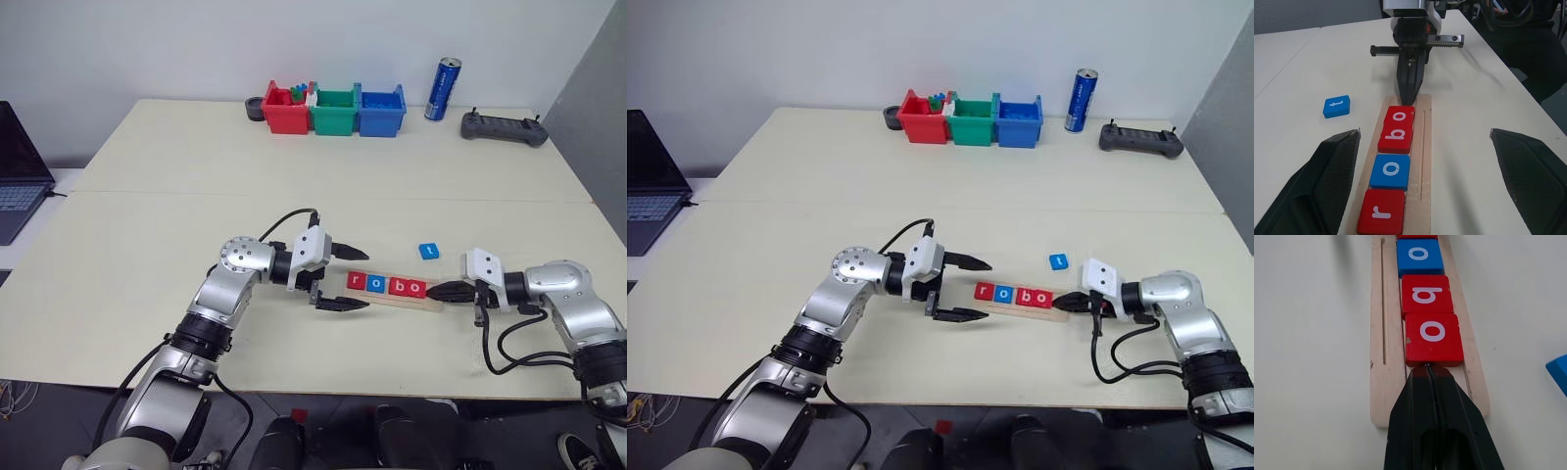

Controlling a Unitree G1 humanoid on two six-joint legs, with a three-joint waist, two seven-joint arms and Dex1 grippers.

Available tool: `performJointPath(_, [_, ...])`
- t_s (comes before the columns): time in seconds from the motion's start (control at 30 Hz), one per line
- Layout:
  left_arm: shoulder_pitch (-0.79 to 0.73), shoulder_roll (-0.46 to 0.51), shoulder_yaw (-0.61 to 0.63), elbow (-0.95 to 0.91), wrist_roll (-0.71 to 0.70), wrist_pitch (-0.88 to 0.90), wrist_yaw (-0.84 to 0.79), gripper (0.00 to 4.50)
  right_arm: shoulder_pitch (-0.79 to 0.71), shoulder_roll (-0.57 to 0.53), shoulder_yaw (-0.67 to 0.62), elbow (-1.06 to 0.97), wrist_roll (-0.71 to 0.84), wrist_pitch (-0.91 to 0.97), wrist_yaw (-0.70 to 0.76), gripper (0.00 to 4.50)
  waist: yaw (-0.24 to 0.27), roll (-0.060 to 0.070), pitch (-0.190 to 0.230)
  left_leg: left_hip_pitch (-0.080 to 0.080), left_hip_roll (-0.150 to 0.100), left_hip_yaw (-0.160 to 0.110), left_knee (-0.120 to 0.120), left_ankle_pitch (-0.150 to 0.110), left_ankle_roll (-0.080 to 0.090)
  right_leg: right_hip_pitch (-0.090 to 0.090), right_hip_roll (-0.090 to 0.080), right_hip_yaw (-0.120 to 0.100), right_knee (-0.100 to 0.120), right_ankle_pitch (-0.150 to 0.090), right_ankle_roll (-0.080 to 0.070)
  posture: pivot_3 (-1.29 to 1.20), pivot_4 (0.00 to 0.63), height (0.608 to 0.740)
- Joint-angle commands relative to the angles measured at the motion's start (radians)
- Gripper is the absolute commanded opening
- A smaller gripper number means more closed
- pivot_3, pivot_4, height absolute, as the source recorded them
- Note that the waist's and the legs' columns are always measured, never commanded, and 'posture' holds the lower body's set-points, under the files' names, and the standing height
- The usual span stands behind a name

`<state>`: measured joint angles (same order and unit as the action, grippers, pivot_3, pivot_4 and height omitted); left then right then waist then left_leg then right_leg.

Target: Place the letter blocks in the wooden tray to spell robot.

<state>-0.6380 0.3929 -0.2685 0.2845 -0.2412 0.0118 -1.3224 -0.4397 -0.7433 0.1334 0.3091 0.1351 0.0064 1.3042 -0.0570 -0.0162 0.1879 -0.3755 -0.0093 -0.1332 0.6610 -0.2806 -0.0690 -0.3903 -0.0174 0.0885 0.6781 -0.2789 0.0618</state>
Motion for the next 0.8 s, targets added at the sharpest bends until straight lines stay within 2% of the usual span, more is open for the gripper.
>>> performJointPath(0.03, [-0.008, 0.006, 0.019, -0.028, -0.008, -0.010, 0.001, 4.50, -0.016, 0.004, -0.008, -0.013, 0.009, -0.001, -0.004, 0.03, 0.000, 0.000, 0.000, 0.000, 0.000, 0.000, 0.000, 0.000, 0.000, 0.000, 0.000, 0.000, 0.000, 0.000, 0.000, 0.00, 0.150, 0.740])
performJointPath(0.27, [-0.013, 0.004, 0.018, -0.022, -0.008, -0.011, 0.000, 4.50, -0.025, 0.012, -0.014, -0.025, 0.021, 0.020, -0.009, 0.03, 0.000, 0.000, 0.000, 0.000, 0.000, 0.000, 0.000, 0.000, 0.000, 0.000, 0.000, 0.000, 0.000, 0.000, 0.000, 0.00, 0.150, 0.740])
performJointPath(0.47, [-0.016, 0.001, 0.016, -0.015, -0.007, -0.014, -0.002, 4.50, -0.045, -0.042, -0.049, -0.053, 0.070, 0.097, 0.042, 0.03, 0.000, 0.000, 0.000, 0.000, 0.000, 0.000, 0.000, 0.000, 0.000, 0.000, 0.000, 0.000, 0.000, 0.000, 0.000, 0.00, 0.150, 0.740])
performJointPath(0.57, [-0.015, -0.001, 0.016, -0.015, -0.007, -0.016, -0.002, 4.50, -0.064, -0.061, -0.069, -0.068, 0.098, 0.143, 0.045, 0.58, 0.000, 0.000, 0.000, 0.000, 0.000, 0.000, 0.000, 0.000, 0.000, 0.000, 0.000, 0.000, 0.000, 0.000, 0.000, 0.00, 0.150, 0.740])
performJointPath(0.7, [-0.016, -0.007, 0.016, -0.012, -0.006, -0.018, 0.001, 4.50, -0.086, -0.024, -0.116, -0.079, 0.129, 0.230, -0.051, 1.98, 0.000, 0.000, 0.000, 0.000, 0.000, 0.000, 0.000, 0.000, 0.000, 0.000, 0.000, 0.000, 0.000, 0.000, 0.000, 0.00, 0.150, 0.740])
performJointPath(0.8, [-0.013, -0.006, 0.016, -0.019, -0.007, -0.014, 0.002, 4.50, -0.081, 0.033, -0.162, -0.125, 0.129, 0.308, -0.209, 3.04, 0.000, 0.000, 0.000, 0.000, 0.000, 0.000, 0.000, 0.000, 0.000, 0.000, 0.000, 0.000, 0.000, 0.000, 0.000, 0.00, 0.150, 0.740])
